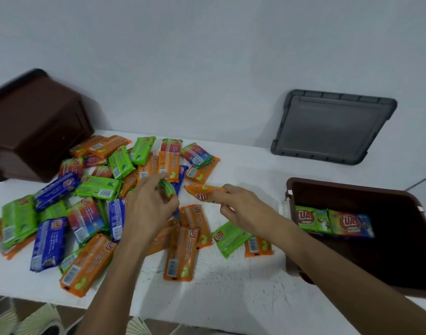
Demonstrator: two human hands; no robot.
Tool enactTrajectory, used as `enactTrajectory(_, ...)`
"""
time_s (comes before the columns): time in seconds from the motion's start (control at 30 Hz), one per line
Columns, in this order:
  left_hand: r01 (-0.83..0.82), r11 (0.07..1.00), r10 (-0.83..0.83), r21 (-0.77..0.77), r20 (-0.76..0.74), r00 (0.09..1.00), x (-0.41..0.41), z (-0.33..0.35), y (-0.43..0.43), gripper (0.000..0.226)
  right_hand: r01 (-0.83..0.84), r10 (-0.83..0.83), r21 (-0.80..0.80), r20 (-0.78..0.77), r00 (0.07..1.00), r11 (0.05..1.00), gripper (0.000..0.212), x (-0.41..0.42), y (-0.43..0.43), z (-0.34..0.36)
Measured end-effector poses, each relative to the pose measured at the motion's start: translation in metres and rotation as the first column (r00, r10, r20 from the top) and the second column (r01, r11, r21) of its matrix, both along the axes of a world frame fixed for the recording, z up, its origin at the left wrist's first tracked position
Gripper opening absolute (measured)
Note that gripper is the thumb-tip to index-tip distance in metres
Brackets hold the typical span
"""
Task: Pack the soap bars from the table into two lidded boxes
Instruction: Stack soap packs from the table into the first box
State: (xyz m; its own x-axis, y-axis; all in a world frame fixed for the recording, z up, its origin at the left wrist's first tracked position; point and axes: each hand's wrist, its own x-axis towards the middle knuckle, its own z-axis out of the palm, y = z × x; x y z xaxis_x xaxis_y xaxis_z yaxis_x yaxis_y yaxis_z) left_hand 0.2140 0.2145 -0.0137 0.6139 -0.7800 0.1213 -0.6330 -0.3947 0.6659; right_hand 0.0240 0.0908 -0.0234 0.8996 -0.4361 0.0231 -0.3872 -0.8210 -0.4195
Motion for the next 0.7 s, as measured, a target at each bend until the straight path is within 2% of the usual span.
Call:
enactTrajectory(0.1, 0.002, 0.986, -0.005, -0.169, -0.019, 1.000, -0.019, 0.022, -0.003, 0.050, 0.046, -0.057, 0.063, 0.188, 0.981, 0.997, 0.044, -0.024, -0.006, 0.021)
enactTrajectory(0.2, 0.035, 0.958, -0.072, -0.285, -0.118, 0.990, -0.033, 0.033, -0.011, 0.051, 0.102, -0.140, 0.131, 0.335, 0.932, 0.986, 0.045, -0.056, -0.013, 0.041)
enactTrajectory(0.3, 0.092, 0.927, -0.197, -0.364, -0.262, 0.945, -0.048, 0.035, -0.025, 0.057, 0.181, -0.250, 0.201, 0.414, 0.875, 0.963, 0.040, -0.094, -0.019, 0.056)
enactTrajectory(0.4, 0.088, 0.888, -0.303, -0.452, -0.430, 0.850, -0.076, 0.035, -0.043, 0.062, 0.291, -0.390, 0.286, 0.400, 0.829, 0.913, 0.035, -0.135, -0.023, 0.071)
enactTrajectory(0.5, 0.081, 0.858, -0.380, -0.507, -0.521, 0.765, -0.109, 0.034, -0.059, 0.060, 0.355, -0.493, 0.388, 0.353, 0.795, 0.850, 0.035, -0.177, -0.030, 0.079)
enactTrajectory(0.7, 0.050, 0.846, -0.438, -0.532, -0.637, 0.634, -0.165, 0.017, -0.089, 0.053, 0.311, -0.550, 0.671, 0.174, 0.817, 0.673, 0.040, -0.245, -0.051, 0.065)
